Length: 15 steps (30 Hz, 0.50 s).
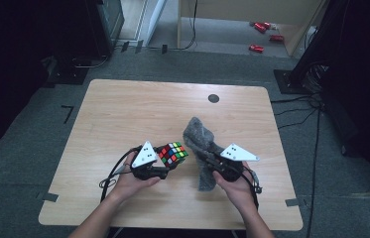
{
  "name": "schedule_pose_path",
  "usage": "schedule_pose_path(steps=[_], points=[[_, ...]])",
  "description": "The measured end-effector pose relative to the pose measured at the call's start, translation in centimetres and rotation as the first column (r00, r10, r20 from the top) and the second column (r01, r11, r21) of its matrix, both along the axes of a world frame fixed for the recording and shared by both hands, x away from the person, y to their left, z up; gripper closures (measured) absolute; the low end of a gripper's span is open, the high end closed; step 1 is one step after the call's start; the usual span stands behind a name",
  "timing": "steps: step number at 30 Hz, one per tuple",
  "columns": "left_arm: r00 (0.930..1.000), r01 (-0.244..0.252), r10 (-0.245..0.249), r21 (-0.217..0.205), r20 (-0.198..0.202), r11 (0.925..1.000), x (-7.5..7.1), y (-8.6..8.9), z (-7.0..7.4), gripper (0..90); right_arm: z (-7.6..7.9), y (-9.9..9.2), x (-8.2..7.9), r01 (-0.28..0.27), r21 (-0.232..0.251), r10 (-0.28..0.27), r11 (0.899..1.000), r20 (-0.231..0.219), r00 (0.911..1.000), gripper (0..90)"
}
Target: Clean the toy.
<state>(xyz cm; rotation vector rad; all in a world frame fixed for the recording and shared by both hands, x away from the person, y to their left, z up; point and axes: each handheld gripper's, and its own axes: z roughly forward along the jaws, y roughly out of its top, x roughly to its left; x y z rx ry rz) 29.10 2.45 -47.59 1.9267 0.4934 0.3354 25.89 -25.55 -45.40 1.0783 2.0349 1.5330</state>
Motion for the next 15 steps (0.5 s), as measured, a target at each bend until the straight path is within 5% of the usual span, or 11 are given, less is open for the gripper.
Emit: schedule_pose_path(steps=[7, 11, 15], points=[[0.9998, 0.01, -0.011, 0.054, 0.014, 0.9985, -0.6, -1.1, 0.0, 34.7, 1.9, 3.9, -2.3, -0.165, 0.03, 0.164, 0.986, 0.042, 0.9856, 73.6], [0.9974, 0.014, -0.021, 0.099, 0.069, 0.995, -1.3, -1.7, 0.1, 34.8, 1.3, 4.9, -2.4, -0.139, -0.031, 0.14, 0.99, 0.044, 0.9891, 72.3], [0.9953, 0.006, -0.014, 0.083, 0.095, 0.9966, -1.4, -1.6, 0.3, 34.7, 0.6, 3.3, -1.2, -0.134, 0.124, 0.139, 0.983, -0.034, 0.9897, 71.1]])
